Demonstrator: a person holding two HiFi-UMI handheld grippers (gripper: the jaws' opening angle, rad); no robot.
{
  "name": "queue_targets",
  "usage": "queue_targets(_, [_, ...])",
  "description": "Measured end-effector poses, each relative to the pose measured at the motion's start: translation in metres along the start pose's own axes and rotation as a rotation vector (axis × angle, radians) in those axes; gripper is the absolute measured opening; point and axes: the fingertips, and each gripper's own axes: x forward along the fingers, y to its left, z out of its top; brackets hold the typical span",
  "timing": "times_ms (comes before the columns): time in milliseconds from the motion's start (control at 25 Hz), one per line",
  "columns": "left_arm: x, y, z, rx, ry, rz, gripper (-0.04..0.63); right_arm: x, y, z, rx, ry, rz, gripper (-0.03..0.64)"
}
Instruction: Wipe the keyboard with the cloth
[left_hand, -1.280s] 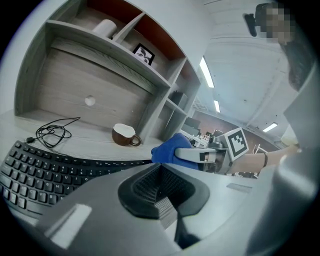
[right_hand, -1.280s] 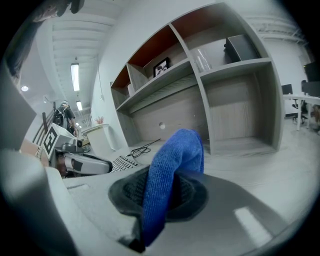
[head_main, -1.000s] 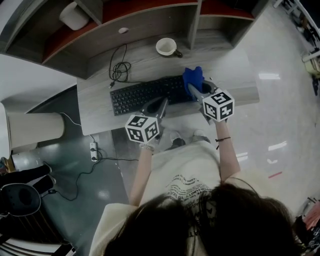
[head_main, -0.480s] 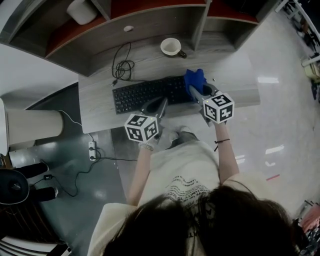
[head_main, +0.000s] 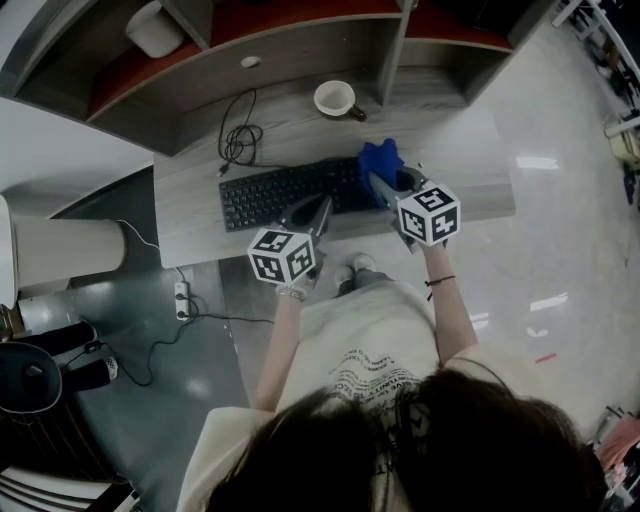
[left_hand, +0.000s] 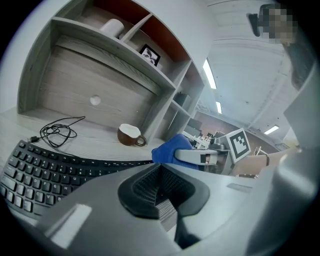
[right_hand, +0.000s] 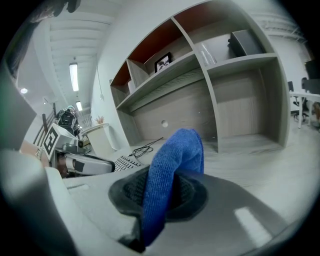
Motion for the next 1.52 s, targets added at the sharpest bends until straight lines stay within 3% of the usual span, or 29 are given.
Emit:
queue_targets(960, [0.016,-0.009,0.000,-0.047,-0.049,0.100,0.005,0.008,0.005,0.007,-0.008,0.027,0.140,0.058])
queue_targets(1520, [-0.007,0.013,0.005,-0.045,-0.034,0.076,0.005,0.022,0.019,0.000,0.037,0.033,0.092,0.058])
